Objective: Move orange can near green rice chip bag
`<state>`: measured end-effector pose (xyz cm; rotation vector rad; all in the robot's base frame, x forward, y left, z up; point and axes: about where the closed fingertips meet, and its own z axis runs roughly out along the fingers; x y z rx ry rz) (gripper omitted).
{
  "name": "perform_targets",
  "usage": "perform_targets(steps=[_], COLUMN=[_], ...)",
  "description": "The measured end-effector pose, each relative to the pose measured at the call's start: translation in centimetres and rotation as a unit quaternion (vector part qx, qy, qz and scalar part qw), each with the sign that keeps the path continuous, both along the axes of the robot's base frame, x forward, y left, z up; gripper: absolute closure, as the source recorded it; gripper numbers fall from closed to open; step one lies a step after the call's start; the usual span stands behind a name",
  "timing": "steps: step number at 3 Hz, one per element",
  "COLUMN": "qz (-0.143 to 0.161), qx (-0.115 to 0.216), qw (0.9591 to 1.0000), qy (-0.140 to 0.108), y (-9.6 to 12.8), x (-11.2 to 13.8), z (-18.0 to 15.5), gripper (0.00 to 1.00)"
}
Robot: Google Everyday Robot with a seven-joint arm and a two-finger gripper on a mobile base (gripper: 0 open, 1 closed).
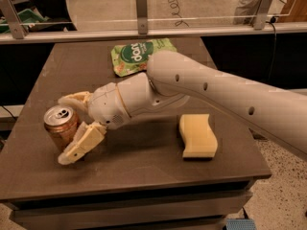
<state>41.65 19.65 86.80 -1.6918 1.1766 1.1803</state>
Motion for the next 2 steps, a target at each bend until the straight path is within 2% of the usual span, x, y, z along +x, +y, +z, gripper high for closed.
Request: perform_targets(steps=[2], qz=[0.006], qx=[0.011], qw=[0.9998], qy=[0.013], y=[0.28], x=[-1.05], z=[-0.61], gripper=[0.65])
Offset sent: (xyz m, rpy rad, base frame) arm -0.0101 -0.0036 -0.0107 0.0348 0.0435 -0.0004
